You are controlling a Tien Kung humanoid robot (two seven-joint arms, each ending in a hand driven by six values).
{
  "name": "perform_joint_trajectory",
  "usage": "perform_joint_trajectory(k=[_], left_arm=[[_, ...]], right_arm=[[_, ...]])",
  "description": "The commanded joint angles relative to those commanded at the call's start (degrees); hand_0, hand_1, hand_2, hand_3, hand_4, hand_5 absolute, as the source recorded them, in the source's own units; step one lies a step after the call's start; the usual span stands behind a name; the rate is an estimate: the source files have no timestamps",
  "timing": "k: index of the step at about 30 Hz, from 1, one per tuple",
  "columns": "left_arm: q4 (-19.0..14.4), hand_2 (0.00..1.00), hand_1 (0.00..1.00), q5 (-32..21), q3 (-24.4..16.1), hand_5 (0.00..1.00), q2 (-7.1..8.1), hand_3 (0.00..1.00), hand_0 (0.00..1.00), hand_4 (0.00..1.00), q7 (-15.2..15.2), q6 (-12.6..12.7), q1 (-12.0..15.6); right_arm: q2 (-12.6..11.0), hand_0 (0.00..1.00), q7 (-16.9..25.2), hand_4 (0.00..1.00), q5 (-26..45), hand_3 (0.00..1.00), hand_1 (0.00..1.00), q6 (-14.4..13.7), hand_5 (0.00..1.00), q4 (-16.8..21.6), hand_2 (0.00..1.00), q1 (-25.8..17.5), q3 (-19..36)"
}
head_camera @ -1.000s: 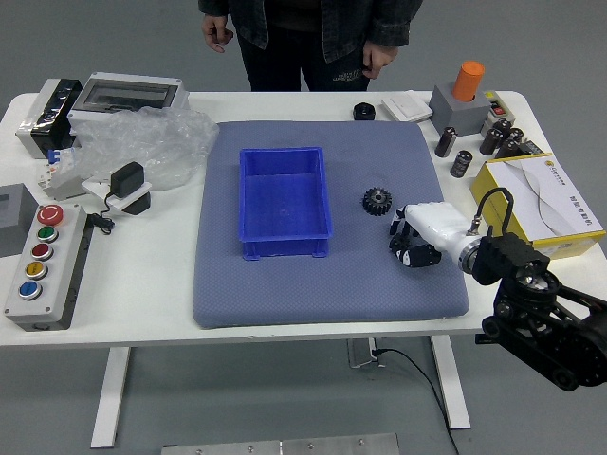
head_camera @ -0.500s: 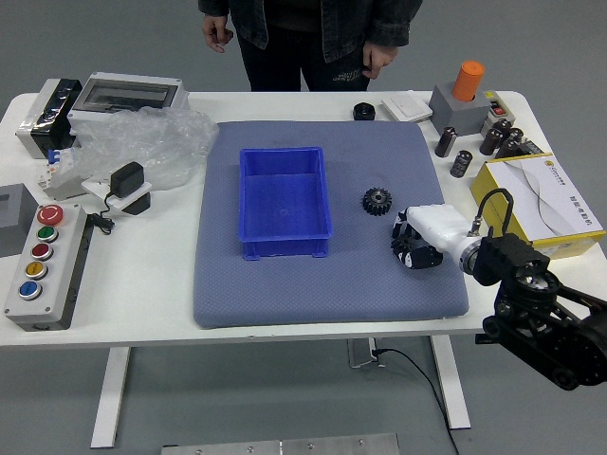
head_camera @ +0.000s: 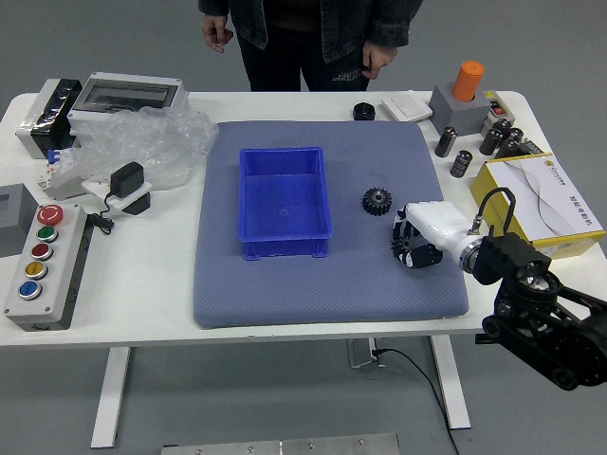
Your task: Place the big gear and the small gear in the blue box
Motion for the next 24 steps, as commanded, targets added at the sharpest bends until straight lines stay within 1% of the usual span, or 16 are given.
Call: perform_joint_trajectory(k=[14,20,24], left_arm=[[0.0,0.705,0.677,0.2,-0.1,0.012,0.0,0.702,0.729,0.445,0.0,0.0,0.0],[0.0,0.705,0.679,0.2,0.0,0.013,0.02,0.702,0.729,0.445,0.0,0.0,0.0],[0.0,0.705,0.679,0.1,0.0,0.013,0.08,0.702,0.729,0.445,0.0,0.0,0.0]], right_arm=[[0.0,0.658,0.2,0.76,0.2,0.503,0.483,-0.7,0.083,0.8,0.438,-0.1,1.8],[0.0,0.655,0.0,0.753,-0.1,0.502,0.482,-1.0,0.091,2.3,0.435,0.1,3.3],[0.1,0.655,-0.4,0.753,-0.3,0.502,0.482,-1.0,0.091,4.0,0.435,0.7,4.5]])
